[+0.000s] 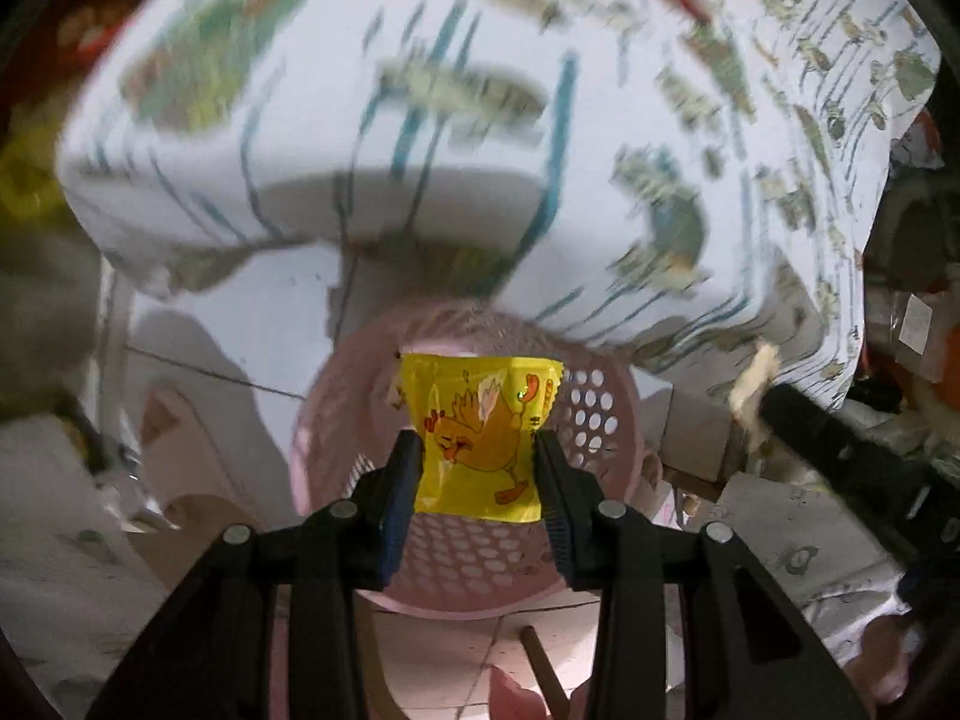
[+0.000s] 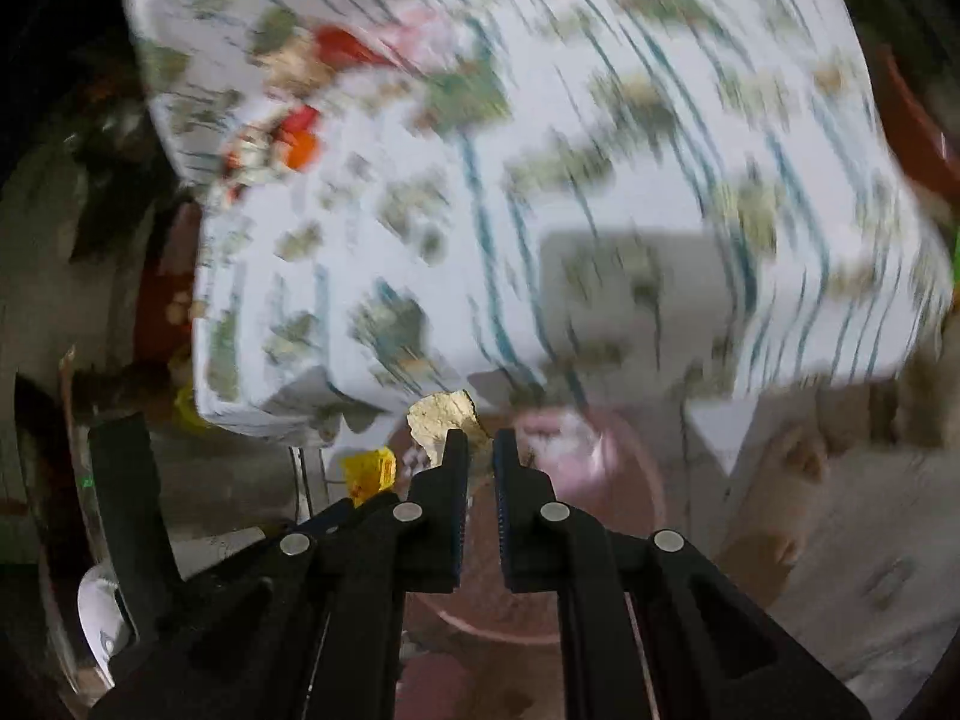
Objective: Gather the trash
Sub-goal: 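Carry both items over the pink basket and open both tools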
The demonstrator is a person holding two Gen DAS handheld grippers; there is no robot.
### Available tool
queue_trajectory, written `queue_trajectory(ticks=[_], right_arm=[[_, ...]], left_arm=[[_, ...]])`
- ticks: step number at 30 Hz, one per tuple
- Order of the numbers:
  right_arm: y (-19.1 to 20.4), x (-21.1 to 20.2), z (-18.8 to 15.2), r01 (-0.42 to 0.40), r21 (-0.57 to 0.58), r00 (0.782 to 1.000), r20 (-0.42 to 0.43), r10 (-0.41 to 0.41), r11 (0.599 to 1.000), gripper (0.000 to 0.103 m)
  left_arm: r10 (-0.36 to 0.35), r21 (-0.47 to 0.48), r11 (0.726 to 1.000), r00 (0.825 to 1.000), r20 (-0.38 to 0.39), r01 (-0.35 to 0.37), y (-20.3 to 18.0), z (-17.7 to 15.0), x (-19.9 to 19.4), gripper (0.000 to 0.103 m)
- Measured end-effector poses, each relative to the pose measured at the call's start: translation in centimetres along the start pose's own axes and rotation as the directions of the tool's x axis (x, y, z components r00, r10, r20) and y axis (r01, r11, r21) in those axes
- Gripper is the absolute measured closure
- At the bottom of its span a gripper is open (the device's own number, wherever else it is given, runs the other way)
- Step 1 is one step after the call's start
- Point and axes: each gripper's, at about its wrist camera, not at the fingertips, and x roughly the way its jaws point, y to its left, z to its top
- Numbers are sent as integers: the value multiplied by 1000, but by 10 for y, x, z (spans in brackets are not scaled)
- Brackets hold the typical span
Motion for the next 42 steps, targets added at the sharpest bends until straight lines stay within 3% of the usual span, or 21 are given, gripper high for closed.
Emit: queue_trajectory(ticks=[4,6,9,14,17,19,23,25,26,29,32,34,39,42], right_arm=[[-23,44,-13,-20,58,999,-43,23,998,93],[-33,63,-16,-37,71,997,-65,42,997,93],[-45,79,-20,-24,84,998,-54,29,996,93],[-55,95,-20,-13,96,997,-72,20,995,93],[-59,98,-21,-13,105,998,-67,20,994,93],[-64,98,-20,-16,128,998,-51,23,992,93],[-72,103,-19,-22,161,997,-63,33,987,92],[-75,106,-19,-49,182,995,-77,64,982,83],[-74,105,-20,-55,187,994,-80,71,981,76],[-74,100,-21,-41,186,997,-62,53,982,70],[-72,90,-19,-52,203,997,-52,64,978,70],[-69,83,-18,-23,195,999,-34,30,980,70],[-48,41,-18,-49,117,996,75,41,992,70],[-30,9,-15,-25,29,984,175,20,999,69]], left_arm=[[41,48,998,999,-14,-41,1,-9,35,67],[29,61,998,999,-18,-28,0,-14,44,67],[68,101,992,998,16,-69,-4,-17,52,66],[105,154,983,994,-17,-101,-5,-17,79,65],[154,192,970,988,-11,-149,-14,-11,86,55],[180,189,966,984,-13,-175,-14,-11,87,33],[207,208,956,978,13,-205,-20,-9,82,28],[204,209,957,979,10,-202,-20,-11,82,27],[203,209,957,979,7,-200,-20,-11,83,27],[212,215,954,977,7,-208,-23,-13,85,27],[207,207,957,978,7,-204,-24,-14,83,27],[196,190,962,981,10,-194,-22,-16,79,27],[163,144,974,983,82,-174,-26,-19,53,27],[172,168,965,970,172,-201,-40,-21,30,27]])
